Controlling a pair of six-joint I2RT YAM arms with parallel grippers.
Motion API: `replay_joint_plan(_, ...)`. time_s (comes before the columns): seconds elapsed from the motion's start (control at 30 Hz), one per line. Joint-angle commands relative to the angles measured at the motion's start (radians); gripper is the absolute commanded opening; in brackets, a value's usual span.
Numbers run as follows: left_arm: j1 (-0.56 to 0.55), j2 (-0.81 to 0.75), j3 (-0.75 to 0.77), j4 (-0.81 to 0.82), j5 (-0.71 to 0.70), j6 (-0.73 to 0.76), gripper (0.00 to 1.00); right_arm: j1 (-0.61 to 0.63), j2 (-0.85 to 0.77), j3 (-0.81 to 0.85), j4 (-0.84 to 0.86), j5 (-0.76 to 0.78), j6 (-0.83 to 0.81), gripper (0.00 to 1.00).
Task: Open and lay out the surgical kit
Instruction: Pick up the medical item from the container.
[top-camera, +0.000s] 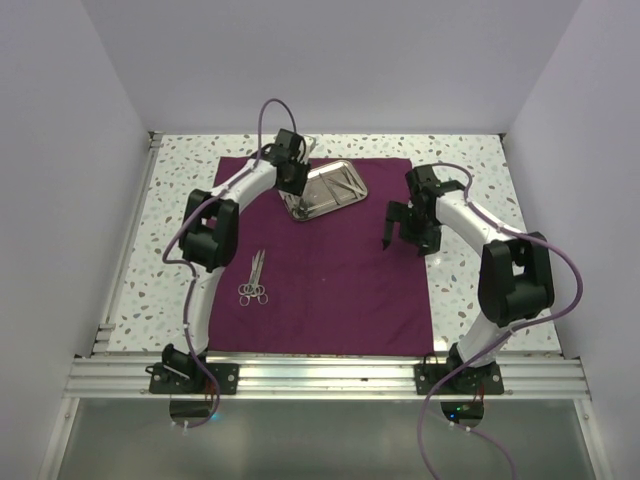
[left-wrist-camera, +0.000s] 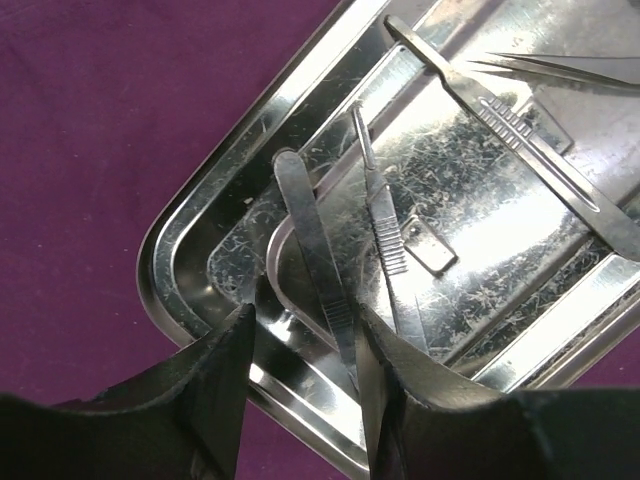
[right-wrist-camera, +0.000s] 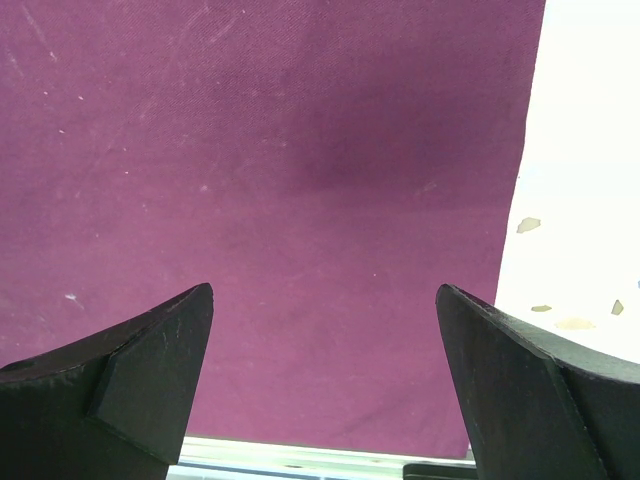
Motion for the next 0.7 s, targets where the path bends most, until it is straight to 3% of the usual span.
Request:
replay_joint_plan(0.0,-0.008,0.002,-0.019,0.02,0.037,-0.006,0.47,0.002,0.005,0.037,0.002,-0.014,-0.003,0.97)
replay_joint_plan(0.43,-0.059,-0.007,-0.088,-0.029,-0.05,-0.026,0.37,0.0,0.0,0.011,0.017,-0.015,0.002,0.97)
replay_joint_plan(0.67,-0.072,-0.027,-0.205,-0.112,-0.079,-0.095,0.33,0.0,-0.018,-0.016,0.029,-0.014,0.003,0.97)
